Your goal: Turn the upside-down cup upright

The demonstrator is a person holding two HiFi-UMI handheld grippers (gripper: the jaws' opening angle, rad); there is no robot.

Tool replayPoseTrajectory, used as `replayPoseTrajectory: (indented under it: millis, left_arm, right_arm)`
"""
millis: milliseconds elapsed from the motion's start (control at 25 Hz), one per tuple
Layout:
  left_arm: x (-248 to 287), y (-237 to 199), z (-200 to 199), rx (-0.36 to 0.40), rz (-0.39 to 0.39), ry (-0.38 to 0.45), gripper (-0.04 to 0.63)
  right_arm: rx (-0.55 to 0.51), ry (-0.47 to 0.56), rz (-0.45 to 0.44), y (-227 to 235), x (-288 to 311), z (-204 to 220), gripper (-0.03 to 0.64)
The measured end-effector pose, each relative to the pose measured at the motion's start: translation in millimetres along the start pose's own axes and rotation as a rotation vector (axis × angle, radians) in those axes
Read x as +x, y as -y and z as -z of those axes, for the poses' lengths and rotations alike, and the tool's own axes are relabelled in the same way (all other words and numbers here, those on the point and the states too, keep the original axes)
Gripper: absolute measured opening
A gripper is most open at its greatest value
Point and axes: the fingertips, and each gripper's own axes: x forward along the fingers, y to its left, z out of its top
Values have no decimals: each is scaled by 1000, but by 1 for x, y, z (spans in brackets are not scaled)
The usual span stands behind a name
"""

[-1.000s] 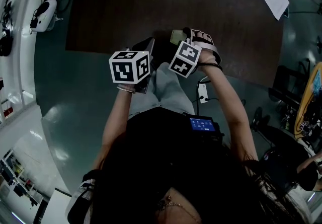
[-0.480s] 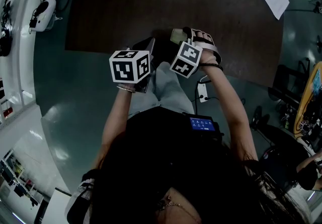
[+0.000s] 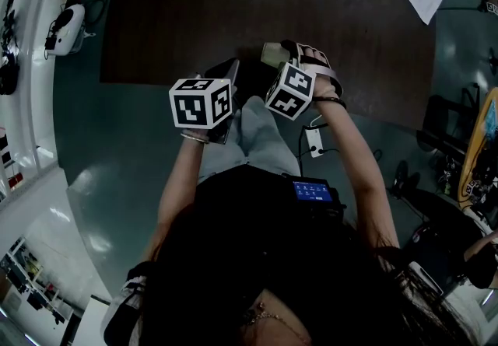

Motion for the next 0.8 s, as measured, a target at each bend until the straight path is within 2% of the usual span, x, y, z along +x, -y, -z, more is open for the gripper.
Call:
replayPoseTrajectory:
  millis: [280,800]
  left_arm:
    - [3,4,-1,10,7,-2,2]
    - [5,6,-4,18,13,-5,2]
  right_arm:
    - [44,39,-11,3,-3,0,328]
    - [104,56,24,21,-7,6,328]
